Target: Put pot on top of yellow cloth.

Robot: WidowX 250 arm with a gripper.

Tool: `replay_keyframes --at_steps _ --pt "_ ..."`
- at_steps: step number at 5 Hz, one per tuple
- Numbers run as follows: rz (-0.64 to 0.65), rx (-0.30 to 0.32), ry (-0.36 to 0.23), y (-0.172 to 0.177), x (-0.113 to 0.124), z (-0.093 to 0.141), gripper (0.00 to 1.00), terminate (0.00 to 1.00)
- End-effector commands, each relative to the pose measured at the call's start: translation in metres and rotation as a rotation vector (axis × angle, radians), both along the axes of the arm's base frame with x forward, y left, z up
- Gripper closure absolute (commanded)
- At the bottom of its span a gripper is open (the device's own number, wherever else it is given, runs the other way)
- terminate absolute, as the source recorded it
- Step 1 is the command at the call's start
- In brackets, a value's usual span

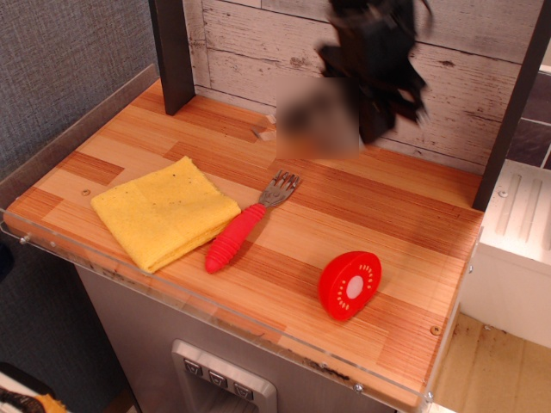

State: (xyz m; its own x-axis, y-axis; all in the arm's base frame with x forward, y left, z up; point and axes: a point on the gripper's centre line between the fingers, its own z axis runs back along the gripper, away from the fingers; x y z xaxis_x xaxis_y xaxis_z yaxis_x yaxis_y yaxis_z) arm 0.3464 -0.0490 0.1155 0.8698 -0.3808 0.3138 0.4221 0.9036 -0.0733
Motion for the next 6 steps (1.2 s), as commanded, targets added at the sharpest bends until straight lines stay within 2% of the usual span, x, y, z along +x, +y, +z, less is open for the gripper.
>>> replay_keyframes --at_steps 1,2,3,4,6 --pt "0.159 0.059 0.015 0.078 -0.051 0.025 1.0 0.0" --pt "0.197 0.111 0.079 0.105 -0.076 0.001 1.0 0.0" --pt "0.225 0.13 0.125 0.117 -0.089 -0.017 1.0 0.0" --pt "0.255 0.098 0.178 0.128 -0.087 -0.041 1.0 0.0" --pt "0.257 0.137 0.231 0.128 -0.081 -0.07 1.0 0.0"
